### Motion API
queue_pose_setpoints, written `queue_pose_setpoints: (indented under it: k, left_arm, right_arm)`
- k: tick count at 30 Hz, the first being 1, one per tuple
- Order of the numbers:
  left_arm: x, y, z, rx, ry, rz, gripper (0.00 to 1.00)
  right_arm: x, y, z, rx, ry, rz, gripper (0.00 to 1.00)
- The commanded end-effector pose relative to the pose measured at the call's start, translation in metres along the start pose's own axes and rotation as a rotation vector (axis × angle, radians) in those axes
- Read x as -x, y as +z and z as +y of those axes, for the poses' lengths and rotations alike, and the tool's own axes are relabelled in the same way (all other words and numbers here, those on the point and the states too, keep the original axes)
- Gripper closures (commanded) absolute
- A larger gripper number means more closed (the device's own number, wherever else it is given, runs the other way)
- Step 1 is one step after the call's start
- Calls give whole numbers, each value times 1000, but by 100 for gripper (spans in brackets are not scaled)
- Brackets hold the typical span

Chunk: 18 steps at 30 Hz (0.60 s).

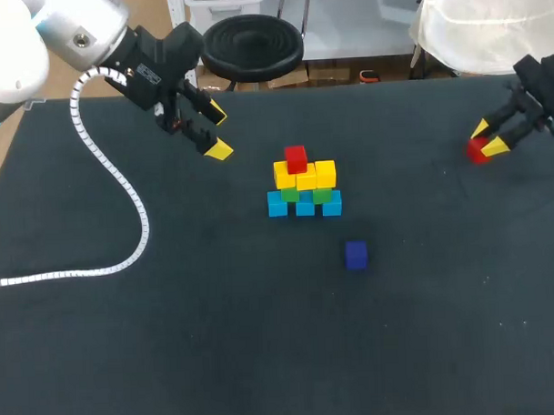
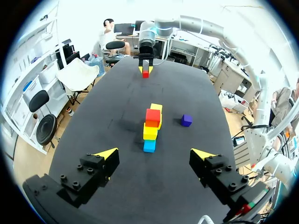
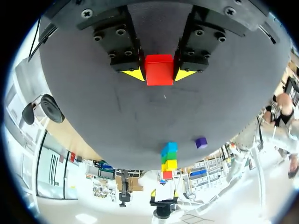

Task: Place the blue cubes, place green cubes on the blue cubes, place the yellow cubes on the green cubes, then place the red cubes on the yellow cubes, and place purple cube on the red cubes.

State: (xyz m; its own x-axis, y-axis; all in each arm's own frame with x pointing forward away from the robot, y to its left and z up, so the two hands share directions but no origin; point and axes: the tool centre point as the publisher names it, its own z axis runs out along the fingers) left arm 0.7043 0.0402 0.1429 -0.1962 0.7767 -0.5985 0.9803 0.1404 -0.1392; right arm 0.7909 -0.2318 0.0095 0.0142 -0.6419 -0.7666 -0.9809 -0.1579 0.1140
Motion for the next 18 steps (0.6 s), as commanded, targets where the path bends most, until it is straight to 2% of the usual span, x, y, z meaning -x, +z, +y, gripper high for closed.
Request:
queue_pose_setpoints:
  k: [1, 5, 12, 15, 18]
  left_arm:
    - [0, 0, -1, 2, -2, 3, 0]
    - [0, 0, -1, 2, -2, 3, 0]
    - [0, 0, -1, 2, -2, 3, 0]
    - [0, 0, -1, 2, -2, 3, 0]
    - [0, 0, -1, 2, -2, 3, 0]
  right_arm:
    - [22, 5, 4, 6, 47, 19, 100]
    - [36, 18, 8, -67, 95, 19, 100]
    - [58, 39, 2, -213, 83, -34, 100]
    - [64, 52, 0, -235, 78, -19, 100]
    - [69, 67, 0, -204, 72, -28, 100]
